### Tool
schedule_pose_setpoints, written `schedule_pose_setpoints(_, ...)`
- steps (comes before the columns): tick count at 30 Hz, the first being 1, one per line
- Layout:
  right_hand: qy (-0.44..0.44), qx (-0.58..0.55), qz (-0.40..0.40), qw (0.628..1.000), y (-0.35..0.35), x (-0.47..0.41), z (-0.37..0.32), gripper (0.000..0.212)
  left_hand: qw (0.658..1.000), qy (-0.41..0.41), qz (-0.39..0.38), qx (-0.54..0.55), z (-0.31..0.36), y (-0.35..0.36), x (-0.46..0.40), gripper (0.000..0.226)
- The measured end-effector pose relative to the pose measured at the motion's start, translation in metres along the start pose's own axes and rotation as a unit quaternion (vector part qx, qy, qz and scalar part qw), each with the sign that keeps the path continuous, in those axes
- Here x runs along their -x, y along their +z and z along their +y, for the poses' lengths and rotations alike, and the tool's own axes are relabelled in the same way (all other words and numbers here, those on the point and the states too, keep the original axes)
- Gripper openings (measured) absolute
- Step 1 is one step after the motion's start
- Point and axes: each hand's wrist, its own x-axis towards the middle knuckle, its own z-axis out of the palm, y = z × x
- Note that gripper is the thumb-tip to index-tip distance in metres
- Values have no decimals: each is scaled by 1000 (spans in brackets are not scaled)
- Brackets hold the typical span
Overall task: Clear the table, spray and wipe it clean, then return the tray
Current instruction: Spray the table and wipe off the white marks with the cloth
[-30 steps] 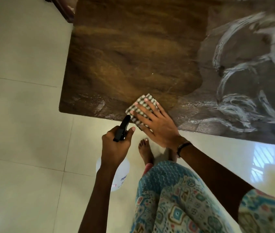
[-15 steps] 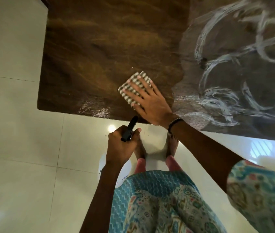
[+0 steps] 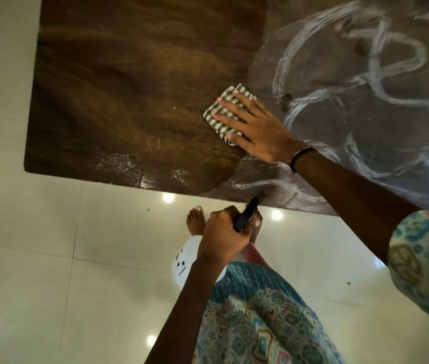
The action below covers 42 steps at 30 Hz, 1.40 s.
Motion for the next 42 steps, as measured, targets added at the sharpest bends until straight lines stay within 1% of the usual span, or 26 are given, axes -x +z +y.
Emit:
schedule_pose_setpoints(2, -2, -5, -4, 1000, -1, 1, 2, 52, 1000, -5, 12, -25, 6, 5, -1, 40)
schedule_pose_setpoints(5, 0, -12, -11, 1000, -3, 1, 0, 53, 998, -52, 32, -5, 8, 3, -2, 41)
schedule_pose_setpoints(7, -1, -16, -11, 1000, -4, 2, 0, 54, 997, -65, 36, -4, 4, -1, -1, 45)
schedule_pose_setpoints(10, 0, -25, -13, 1000, -5, 3, 0, 54, 996, -83, 36, 1, -4, -8, -1, 43)
schedule_pose_setpoints(12, 0, -27, -8, 1000, -5, 3, -2, 54, 993, -98, 61, -8, -3, -15, -2, 41)
schedule_pose_setpoints(15, 12, -27, 10, 1000, -1, 3, -5, 52, 989, -104, 102, -1, -4, -26, -3, 47)
schedule_pose_setpoints(16, 20, -28, 15, 999, 0, 4, -8, 51, 989, -100, 109, 13, -6, -29, -4, 43)
schedule_pose_setpoints(18, 35, -34, 26, 998, 4, 8, -21, 51, 988, -83, 121, 50, -5, -37, -4, 23)
schedule_pose_setpoints(19, 37, -37, 28, 998, 7, 12, -31, 52, 986, -78, 130, 63, -4, -40, -6, 21)
schedule_pose_setpoints(21, 24, -40, 25, 999, 18, 24, -56, 52, 983, -81, 148, 75, -2, -47, -9, 28)
schedule_pose_setpoints(23, 1, -39, 13, 999, 31, 45, -82, 51, 982, -81, 149, 78, -2, -51, -12, 33)
schedule_pose_setpoints(25, -3, -40, -4, 999, 42, 77, -94, 48, 983, -85, 145, 70, 0, -54, -14, 36)
schedule_pose_setpoints(27, 17, -41, -17, 999, 45, 112, -87, 48, 983, -91, 141, 70, 2, -56, -16, 36)
schedule_pose_setpoints(29, 45, -33, -10, 998, 41, 143, -69, 49, 982, -101, 136, 81, 5, -58, -17, 31)
schedule_pose_setpoints(31, 69, -26, -6, 997, 35, 156, -52, 50, 982, -112, 124, 90, 8, -58, -17, 26)
schedule_pose_setpoints(33, 112, -32, -5, 993, 31, 146, -48, 50, 983, -112, 118, 91, 10, -55, -18, 26)
schedule_pose_setpoints(35, 163, -39, 14, 986, 30, 123, -57, 52, 985, -96, 119, 75, 12, -50, -18, 29)
schedule_pose_setpoints(36, 172, -42, 26, 984, 31, 112, -66, 52, 987, -85, 121, 65, 14, -48, -18, 30)
schedule_pose_setpoints(39, 122, -41, 34, 991, 37, 97, -88, 50, 990, -58, 119, 45, 21, -42, -17, 29)
schedule_pose_setpoints(42, 65, -36, 11, 997, 43, 126, -86, 46, 992, -40, 104, 53, 30, -39, -17, 29)
